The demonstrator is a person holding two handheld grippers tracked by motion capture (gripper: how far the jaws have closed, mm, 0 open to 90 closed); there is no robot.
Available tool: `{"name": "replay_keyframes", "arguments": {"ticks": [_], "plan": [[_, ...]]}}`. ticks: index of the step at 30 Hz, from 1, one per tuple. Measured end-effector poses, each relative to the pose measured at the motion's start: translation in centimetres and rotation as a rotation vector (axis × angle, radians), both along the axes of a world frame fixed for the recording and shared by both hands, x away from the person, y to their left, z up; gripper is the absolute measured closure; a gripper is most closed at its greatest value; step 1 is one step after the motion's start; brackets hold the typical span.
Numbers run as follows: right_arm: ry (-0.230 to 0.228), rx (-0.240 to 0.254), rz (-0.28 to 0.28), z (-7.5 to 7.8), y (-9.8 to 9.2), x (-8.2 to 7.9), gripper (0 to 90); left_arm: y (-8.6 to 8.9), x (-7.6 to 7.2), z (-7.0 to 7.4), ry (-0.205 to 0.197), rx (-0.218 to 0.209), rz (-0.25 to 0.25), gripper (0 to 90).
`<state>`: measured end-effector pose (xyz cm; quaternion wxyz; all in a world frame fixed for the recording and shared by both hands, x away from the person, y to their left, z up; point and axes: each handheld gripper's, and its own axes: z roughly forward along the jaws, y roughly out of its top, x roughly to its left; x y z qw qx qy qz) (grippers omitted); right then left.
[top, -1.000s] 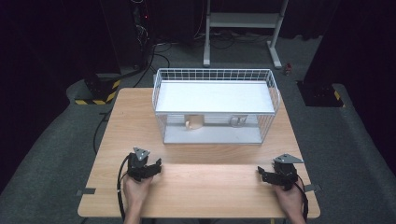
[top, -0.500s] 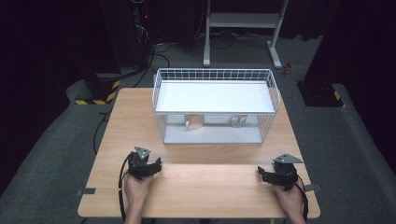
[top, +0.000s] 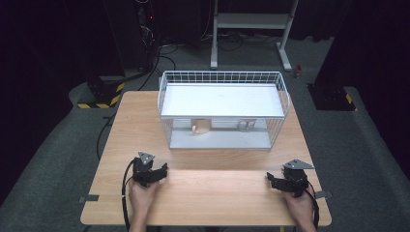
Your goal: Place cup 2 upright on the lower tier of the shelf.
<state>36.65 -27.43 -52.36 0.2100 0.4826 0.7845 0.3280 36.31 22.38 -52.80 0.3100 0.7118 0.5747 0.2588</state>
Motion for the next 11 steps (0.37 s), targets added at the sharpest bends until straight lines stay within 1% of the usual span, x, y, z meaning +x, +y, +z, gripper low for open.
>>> {"name": "replay_keyframes", "arguments": {"ticks": [11], "plan": [[0.0, 0.0, 0.0, 0.0, 0.0, 0.01, 21.6, -0.02, 0.01, -0.02, -0.002, -0.005, 0.0, 24.0]]}}
